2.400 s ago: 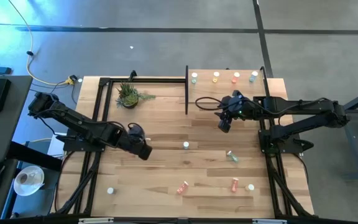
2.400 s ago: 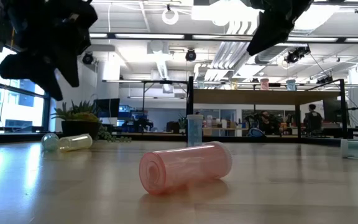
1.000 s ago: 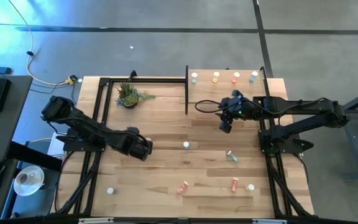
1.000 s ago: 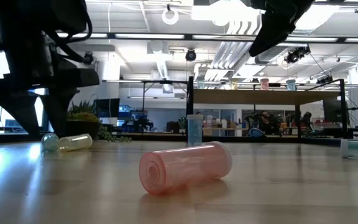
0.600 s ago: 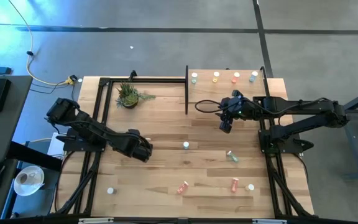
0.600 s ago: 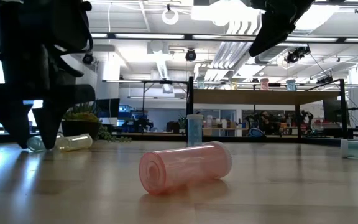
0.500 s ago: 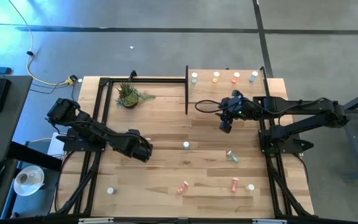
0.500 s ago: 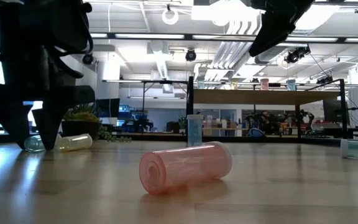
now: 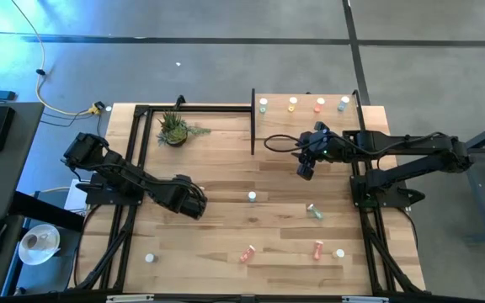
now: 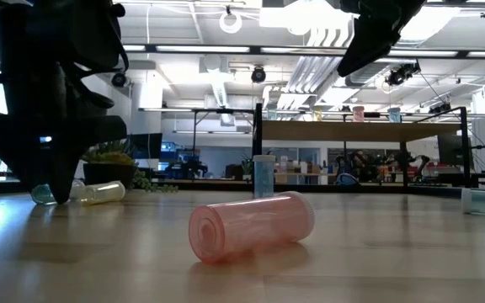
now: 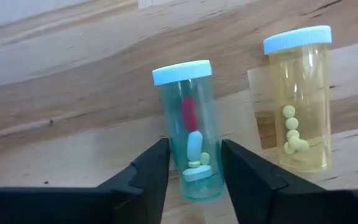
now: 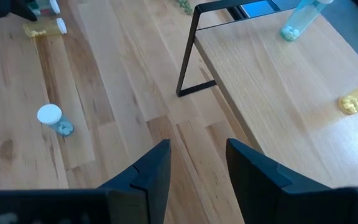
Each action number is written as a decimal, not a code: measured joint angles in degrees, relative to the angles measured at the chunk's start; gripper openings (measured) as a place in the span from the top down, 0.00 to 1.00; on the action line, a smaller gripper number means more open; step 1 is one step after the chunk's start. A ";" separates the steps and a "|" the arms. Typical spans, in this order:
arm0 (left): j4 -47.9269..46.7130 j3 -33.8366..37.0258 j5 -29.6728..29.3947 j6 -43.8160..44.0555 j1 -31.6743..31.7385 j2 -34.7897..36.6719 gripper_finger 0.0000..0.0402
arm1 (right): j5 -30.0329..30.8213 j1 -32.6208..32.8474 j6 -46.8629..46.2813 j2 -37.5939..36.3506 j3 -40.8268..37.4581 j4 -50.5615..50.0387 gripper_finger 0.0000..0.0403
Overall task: Pick and place medicine bottles onto shelf by color
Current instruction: Put the light blue pill bottle aligned with the other light blue pill bottle on the shelf
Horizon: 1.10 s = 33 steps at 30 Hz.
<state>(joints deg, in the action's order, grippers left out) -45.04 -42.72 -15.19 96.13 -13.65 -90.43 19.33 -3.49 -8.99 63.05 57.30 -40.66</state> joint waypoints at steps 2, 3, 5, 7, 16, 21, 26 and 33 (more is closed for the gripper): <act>-0.02 0.00 -0.18 -1.75 0.00 0.00 0.72 | 0.00 -0.01 -0.02 0.00 0.00 0.00 0.64; -0.02 0.00 -0.45 -2.52 0.00 0.00 0.74 | 0.00 0.00 -0.02 0.02 0.00 0.00 0.64; -0.23 0.00 -1.23 -3.81 0.00 0.00 0.77 | 0.00 0.00 -0.12 0.02 0.00 0.00 0.64; -0.44 0.00 -2.05 -4.98 0.15 0.00 0.78 | 0.01 -0.01 -0.07 0.00 0.00 0.00 0.64; -0.11 0.00 -3.38 -14.12 2.80 0.44 0.76 | 0.00 0.00 -1.15 0.00 -0.02 0.60 0.64; 0.53 0.00 -5.99 -20.81 5.41 2.85 0.76 | 0.00 -0.02 -1.47 0.01 -0.04 1.17 0.64; 0.74 0.00 -8.95 -27.85 8.51 7.30 0.76 | 0.02 -0.02 -1.49 0.66 -0.04 1.53 0.64; 6.39 0.00 -13.36 -40.12 12.44 13.46 0.76 | -0.44 0.00 -1.19 4.24 -0.04 2.12 0.64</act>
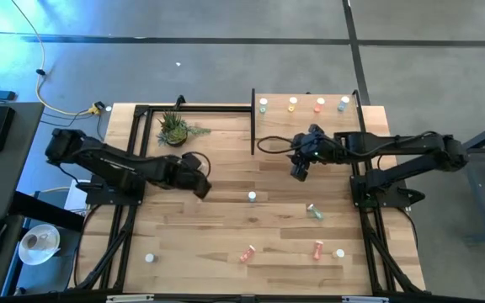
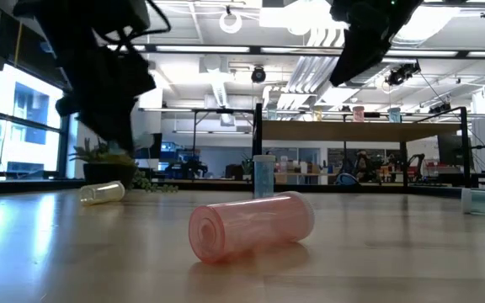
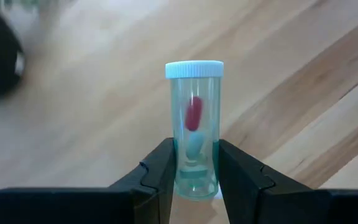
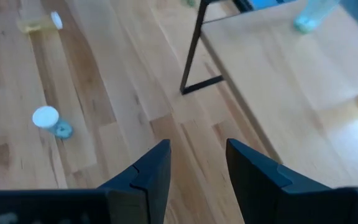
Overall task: Pick and place medicine bottles onto shelf by color
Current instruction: Put the light blue pill bottle aligned with the other light blue pill bottle on the shelf
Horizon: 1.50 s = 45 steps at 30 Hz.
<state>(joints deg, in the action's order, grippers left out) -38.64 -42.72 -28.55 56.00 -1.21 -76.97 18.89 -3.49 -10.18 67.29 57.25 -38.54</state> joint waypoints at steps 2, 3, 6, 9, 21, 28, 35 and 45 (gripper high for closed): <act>3.13 0.00 -0.49 -4.50 1.12 1.25 0.76 | -0.84 0.00 0.04 1.18 0.00 0.00 0.64; 5.37 -0.01 -0.57 -6.89 1.72 1.51 0.76 | -1.38 0.00 0.07 1.57 -0.01 0.00 0.64; 10.88 0.00 -0.52 -14.38 3.49 2.19 0.76 | -3.90 0.08 0.11 2.67 -0.02 1.46 0.64; 17.06 -0.01 1.18 -21.74 5.30 2.16 0.76 | -6.11 0.76 0.19 3.22 -0.02 3.77 0.64; 46.95 0.00 19.73 -45.87 10.87 2.12 0.76 | -10.01 3.27 5.14 2.29 0.00 10.92 0.64; 54.05 0.00 20.61 -51.64 11.38 0.42 0.76 | -10.83 3.28 6.21 2.29 0.00 16.65 0.64; 59.15 0.00 21.03 -51.75 11.34 -3.19 0.76 | -10.81 3.28 8.30 2.29 0.00 21.85 0.64; 66.25 -0.02 25.37 -54.21 11.27 -5.48 0.76 | -15.85 3.10 11.70 2.29 0.00 31.53 0.55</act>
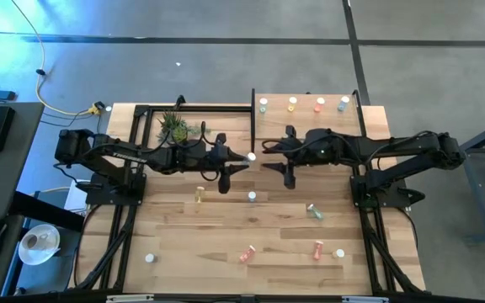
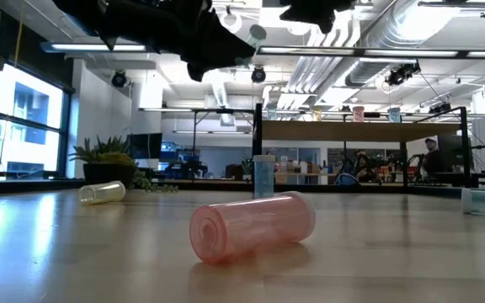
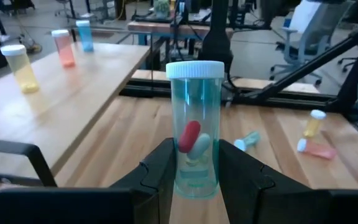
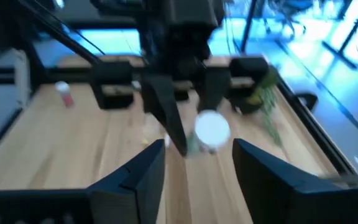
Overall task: Pick and place medicine bottles onto shelf by color
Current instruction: Put the light blue pill bottle aligned with the other light blue pill bottle on the shelf
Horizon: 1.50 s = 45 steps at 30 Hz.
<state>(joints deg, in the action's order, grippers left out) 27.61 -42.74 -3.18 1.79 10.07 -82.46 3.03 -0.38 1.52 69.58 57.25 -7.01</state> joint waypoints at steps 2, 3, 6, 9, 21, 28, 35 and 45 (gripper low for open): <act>-0.17 0.00 -0.02 -1.16 0.00 0.00 0.76 | -0.31 0.02 0.49 0.00 0.00 2.11 0.51; -0.21 0.00 -0.01 -1.69 0.00 0.00 0.76 | -0.37 0.02 1.04 0.00 0.00 2.95 0.50; -0.21 0.00 0.00 -2.67 0.00 0.00 0.76 | -0.61 0.02 2.21 0.20 0.00 5.47 0.46; -0.25 0.00 0.00 -2.69 0.00 0.00 0.76 | -1.17 0.02 3.09 1.33 0.02 7.89 0.45; -0.36 0.00 0.00 -3.60 -0.02 0.00 0.76 | 3.58 0.00 4.90 8.25 0.02 13.44 0.45; -0.34 0.00 0.00 -4.01 -0.02 0.02 0.76 | 2.92 0.00 1.84 8.52 0.04 12.89 0.45; 1.32 0.00 0.00 -7.40 -0.02 0.07 0.76 | 2.96 0.00 1.31 8.52 0.04 12.15 0.45; 2.72 0.00 -0.02 -8.16 0.09 0.07 0.76 | 2.99 0.00 1.46 8.52 0.04 12.00 0.47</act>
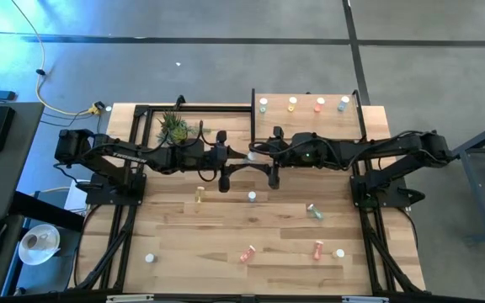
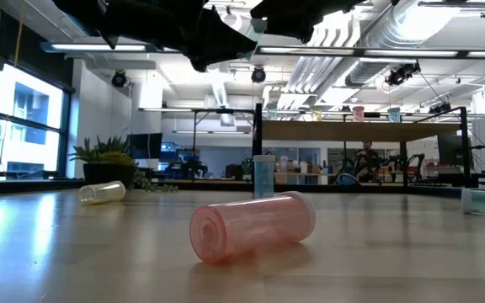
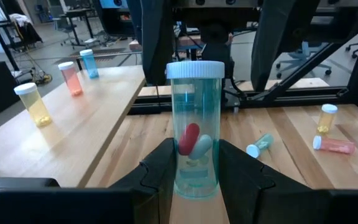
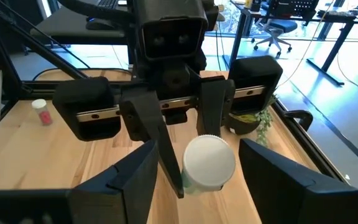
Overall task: Pick and place medicine bottles onto shelf by color
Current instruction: Put the light blue pill bottle aligned with the other light blue pill bottle on the shelf
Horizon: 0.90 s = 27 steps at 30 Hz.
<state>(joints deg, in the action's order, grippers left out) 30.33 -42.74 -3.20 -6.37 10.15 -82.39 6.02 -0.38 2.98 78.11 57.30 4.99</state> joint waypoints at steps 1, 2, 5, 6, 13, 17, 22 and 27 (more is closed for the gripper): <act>-0.01 0.00 0.00 -0.26 0.00 0.00 0.76 | 0.00 0.00 0.00 0.00 0.00 0.00 0.49; 0.00 0.00 0.00 -0.51 0.00 0.00 0.76 | 0.00 0.00 0.01 0.00 0.00 0.00 0.51; 0.00 0.00 -0.31 -1.38 0.00 0.00 0.76 | 0.00 0.00 -0.15 0.00 0.00 -0.01 0.56; 0.00 0.00 -0.46 -1.40 0.00 0.00 0.76 | 0.05 0.00 -0.15 0.00 0.00 0.00 0.58; 0.68 0.00 -0.48 -1.40 0.00 0.00 0.76 | 0.20 -0.02 -0.15 0.00 0.00 0.00 0.66; 0.81 0.00 -0.48 -1.40 0.00 0.00 0.76 | 0.20 -0.02 -0.15 -0.02 0.00 -0.01 0.67; 0.82 0.00 -0.51 -1.38 0.00 0.00 0.76 | 0.20 -0.02 -0.15 -0.02 0.00 -0.02 0.70; 0.83 0.00 -0.66 -1.36 0.00 0.00 0.76 | 0.20 -0.02 -0.02 -0.04 0.00 -0.04 0.73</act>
<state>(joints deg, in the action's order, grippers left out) 31.16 -42.74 -3.86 -7.73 10.15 -82.39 6.22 -0.40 2.96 78.06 57.30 4.95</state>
